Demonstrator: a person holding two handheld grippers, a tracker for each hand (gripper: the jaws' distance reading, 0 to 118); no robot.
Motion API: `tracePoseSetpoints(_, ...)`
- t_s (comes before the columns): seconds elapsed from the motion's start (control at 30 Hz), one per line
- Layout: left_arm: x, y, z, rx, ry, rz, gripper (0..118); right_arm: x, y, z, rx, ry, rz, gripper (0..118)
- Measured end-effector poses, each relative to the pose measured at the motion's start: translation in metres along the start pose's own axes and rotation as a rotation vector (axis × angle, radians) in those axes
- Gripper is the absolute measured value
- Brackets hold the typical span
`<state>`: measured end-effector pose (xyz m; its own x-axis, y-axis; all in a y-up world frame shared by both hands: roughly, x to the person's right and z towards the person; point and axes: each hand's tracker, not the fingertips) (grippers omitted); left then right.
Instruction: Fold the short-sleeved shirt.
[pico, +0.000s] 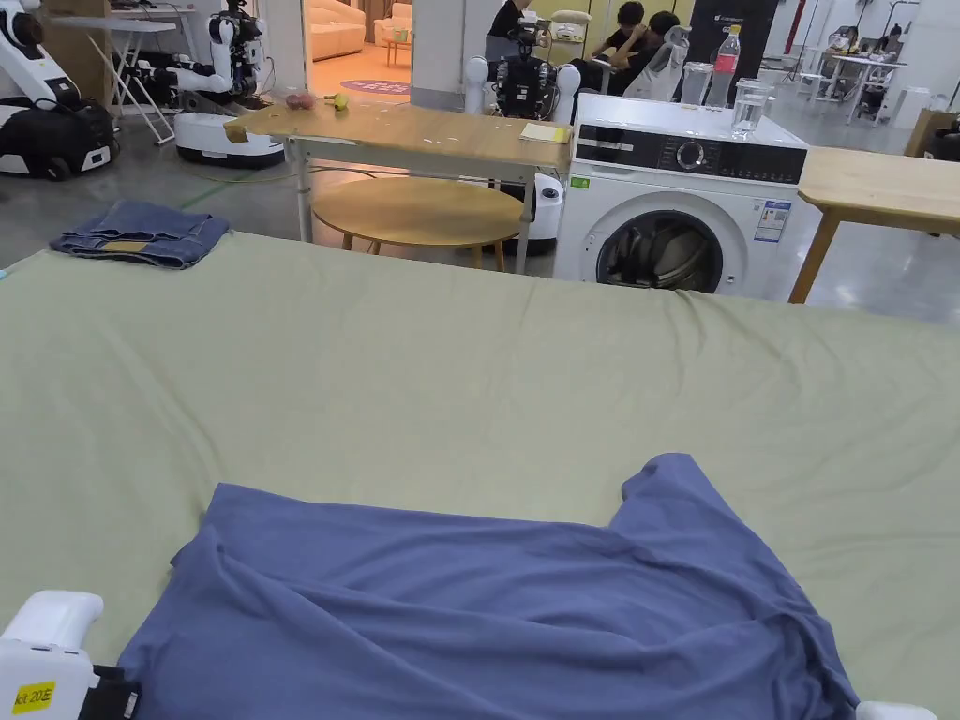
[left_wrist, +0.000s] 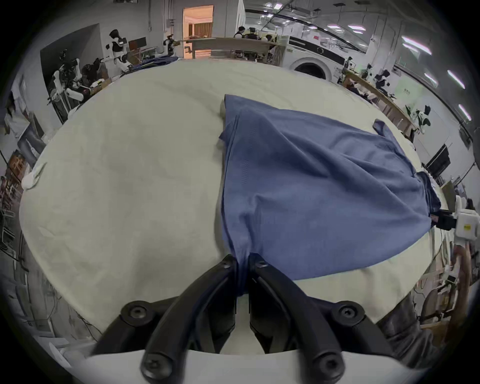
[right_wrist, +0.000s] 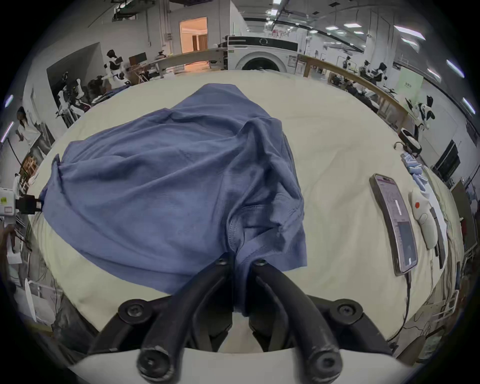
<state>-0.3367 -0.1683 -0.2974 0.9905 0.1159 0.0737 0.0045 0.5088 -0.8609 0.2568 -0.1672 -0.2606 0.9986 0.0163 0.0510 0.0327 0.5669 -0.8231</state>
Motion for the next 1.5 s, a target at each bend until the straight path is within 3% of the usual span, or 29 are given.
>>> tracePoseSetpoints(0.07, 0.001, 0.003, 0.004, 0.002, 0.000, 0.010, 2, -0.001, 0.004, 0.005, 0.008, -0.007, 0.020, 20)
tracePoseSetpoints(0.1, 0.002, 0.005, 0.008, 0.006, 0.000, 0.017, 5, -0.002, 0.008, 0.009, 0.007, -0.020, 0.023, 32)
tracePoseSetpoints(0.2, 0.011, 0.011, 0.021, 0.039, 0.004, 0.025, 34, -0.005, 0.019, 0.029, 0.101, -0.067, 0.035, 48)
tracePoseSetpoints(0.37, 0.028, 0.029, 0.046, 0.203, -0.012, 0.006, 39, -0.016, 0.047, 0.060, 0.289, -0.048, -0.005, 47)
tracePoseSetpoints(0.5, 0.046, 0.041, 0.058, 0.364, 0.017, -0.032, 39, -0.037, 0.063, 0.066, 0.433, -0.040, -0.021, 38)
tracePoseSetpoints(0.57, 0.055, 0.044, 0.063, 0.446, 0.028, -0.047, 39, -0.050, 0.068, 0.067, 0.481, -0.028, -0.031, 16)
tracePoseSetpoints(0.6, 0.060, 0.045, 0.064, 0.473, 0.039, -0.044, 32, -0.056, 0.071, 0.067, 0.501, -0.022, -0.044, 3)
tracePoseSetpoints(0.63, 0.064, 0.047, 0.065, 0.493, 0.040, -0.055, 17, -0.061, 0.073, 0.067, 0.519, -0.014, -0.050, 0)
tracePoseSetpoints(0.67, 0.068, 0.049, 0.065, 0.498, 0.049, -0.062, 0, -0.066, 0.074, 0.067, 0.535, -0.003, -0.049, 0)
tracePoseSetpoints(0.9, 0.059, 0.088, 0.048, 0.503, 0.054, -0.034, 0, -0.093, 0.092, 0.051, 0.536, 0.046, -0.047, 0)
tracePoseSetpoints(1.17, 0.009, 0.182, -0.015, 0.236, 0.002, 0.074, 0, -0.102, 0.106, 0.023, 0.467, 0.065, -0.015, 0)
tracePoseSetpoints(1.2, 0.002, 0.194, -0.026, 0.182, -0.002, 0.082, 2, -0.102, 0.107, 0.020, 0.455, 0.061, -0.011, 0)
tracePoseSetpoints(1.3, -0.011, 0.219, -0.054, 0.034, 0.011, 0.085, 44, -0.099, 0.108, 0.011, 0.430, 0.055, -0.005, 0)
tracePoseSetpoints(1.4, -0.019, 0.225, -0.076, -0.047, 0.023, 0.103, 52, -0.096, 0.108, 0.005, 0.406, 0.046, -0.002, 0)
tracePoseSetpoints(1.5, -0.021, 0.227, -0.094, -0.115, 0.032, 0.096, 52, -0.092, 0.107, 0.000, 0.386, 0.036, 0.002, 0)
